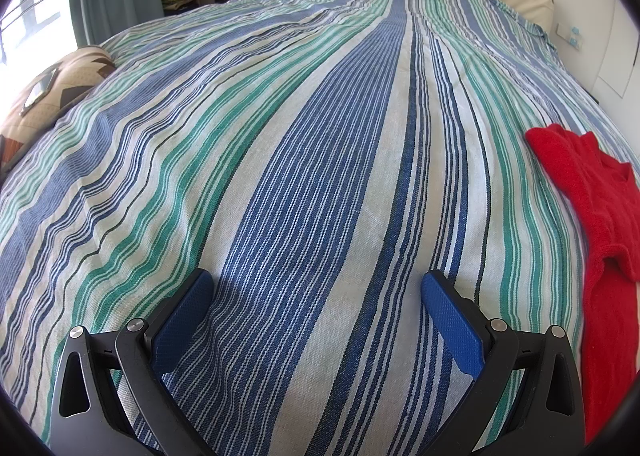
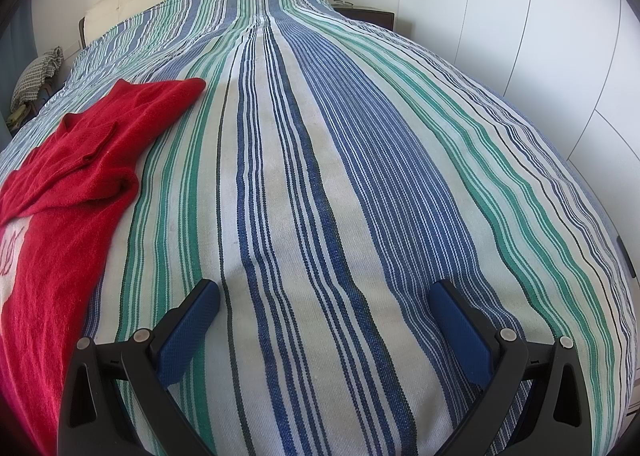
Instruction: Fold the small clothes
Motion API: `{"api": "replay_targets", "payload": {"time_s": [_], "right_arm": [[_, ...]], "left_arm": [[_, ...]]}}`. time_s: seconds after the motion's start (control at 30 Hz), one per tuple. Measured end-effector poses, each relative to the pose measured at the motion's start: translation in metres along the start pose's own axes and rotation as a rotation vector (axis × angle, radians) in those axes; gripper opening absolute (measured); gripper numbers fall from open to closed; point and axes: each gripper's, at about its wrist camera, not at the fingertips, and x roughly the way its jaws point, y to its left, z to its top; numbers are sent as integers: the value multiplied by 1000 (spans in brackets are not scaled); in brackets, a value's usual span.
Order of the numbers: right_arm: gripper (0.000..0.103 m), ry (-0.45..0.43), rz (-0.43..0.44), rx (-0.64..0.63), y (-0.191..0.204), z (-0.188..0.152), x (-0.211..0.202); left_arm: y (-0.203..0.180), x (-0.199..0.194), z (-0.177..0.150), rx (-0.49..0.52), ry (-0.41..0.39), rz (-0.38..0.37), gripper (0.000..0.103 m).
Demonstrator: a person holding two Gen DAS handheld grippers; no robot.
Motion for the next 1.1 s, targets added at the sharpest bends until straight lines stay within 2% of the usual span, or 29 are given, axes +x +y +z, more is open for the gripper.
{"api": "replay_targets", "payload": {"time_s": [0.7, 0.77, 0.83, 0.9, 0.97, 1.03, 1.1], "right_arm": [[103, -1, -3, 0, 1, 0, 0], [103, -1, -2, 0, 1, 0, 0], [103, 11, -3, -5, 2, 3, 3], [103, 40, 14, -19, 3, 11, 10], [103, 84, 62, -26, -1, 20, 8], [102, 101, 204, 13, -8, 24, -11], [102, 125, 375, 71, -14, 17, -41]], "left_arm": [[0, 1, -1, -3, 0, 10, 103], [0, -1, 1, 1, 34, 6, 103], [0, -10, 2, 2, 104, -15, 102], [-1, -34, -5, -5, 127, -86, 101], [-8, -74, -23, 29, 128, -224, 101], [-18, -119, -50, 77, 126, -349, 101], [-33, -154, -83, 126, 166, -452, 101]]}}
